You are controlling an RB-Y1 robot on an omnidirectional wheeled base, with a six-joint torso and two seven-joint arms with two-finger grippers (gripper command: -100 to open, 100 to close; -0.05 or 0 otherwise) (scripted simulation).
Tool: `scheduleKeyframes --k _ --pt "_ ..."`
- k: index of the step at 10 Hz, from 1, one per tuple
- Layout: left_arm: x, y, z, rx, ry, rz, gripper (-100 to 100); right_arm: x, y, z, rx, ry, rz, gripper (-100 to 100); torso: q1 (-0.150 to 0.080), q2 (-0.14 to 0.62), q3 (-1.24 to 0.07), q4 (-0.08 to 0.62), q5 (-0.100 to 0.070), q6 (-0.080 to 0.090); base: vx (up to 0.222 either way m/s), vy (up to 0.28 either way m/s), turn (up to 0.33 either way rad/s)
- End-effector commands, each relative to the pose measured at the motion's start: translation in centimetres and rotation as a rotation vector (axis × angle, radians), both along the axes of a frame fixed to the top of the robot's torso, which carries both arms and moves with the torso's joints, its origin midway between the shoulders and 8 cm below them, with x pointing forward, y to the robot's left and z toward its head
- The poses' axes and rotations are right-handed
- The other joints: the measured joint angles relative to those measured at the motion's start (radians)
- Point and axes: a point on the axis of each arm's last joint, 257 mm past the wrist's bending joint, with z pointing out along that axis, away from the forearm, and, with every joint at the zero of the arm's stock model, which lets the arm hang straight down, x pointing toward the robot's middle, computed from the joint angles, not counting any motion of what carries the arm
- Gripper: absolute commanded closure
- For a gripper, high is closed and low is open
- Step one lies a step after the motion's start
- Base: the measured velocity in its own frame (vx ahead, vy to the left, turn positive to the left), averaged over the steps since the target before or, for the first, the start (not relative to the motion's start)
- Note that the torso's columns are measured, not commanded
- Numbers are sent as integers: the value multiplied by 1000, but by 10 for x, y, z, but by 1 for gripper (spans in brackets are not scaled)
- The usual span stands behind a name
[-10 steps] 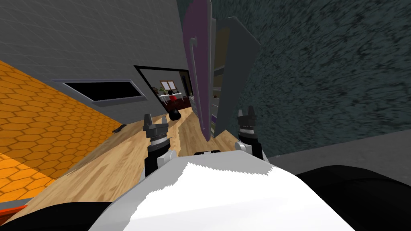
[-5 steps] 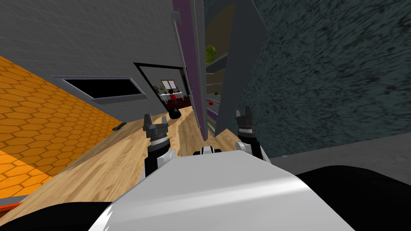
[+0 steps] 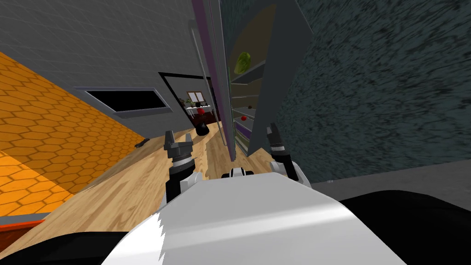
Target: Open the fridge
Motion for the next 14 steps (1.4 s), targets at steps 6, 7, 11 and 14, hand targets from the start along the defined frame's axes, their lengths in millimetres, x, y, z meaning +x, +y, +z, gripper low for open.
scheduleKeyframes --k 6,7,11,14 --pt "0 0 0 0 0 0 0 35 14 -30 -313 71 -112 -100 0 0 0 0 0 0 -10 27 57" --pt "0 0 0 0 0 0 0 35 15 -31 -330 71 -117 -100 1 0 0 0 0 0 -5 29 36" --pt "0 0 0 0 0 0 0 52 19 -46 -497 96 -185 -100 0 1 0 0 0 0 -9 38 61" --pt "0 0 0 0 0 0 0 69 17 -59 -646 117 -253 -100 0 0 0 0 0 0 -10 44 65"
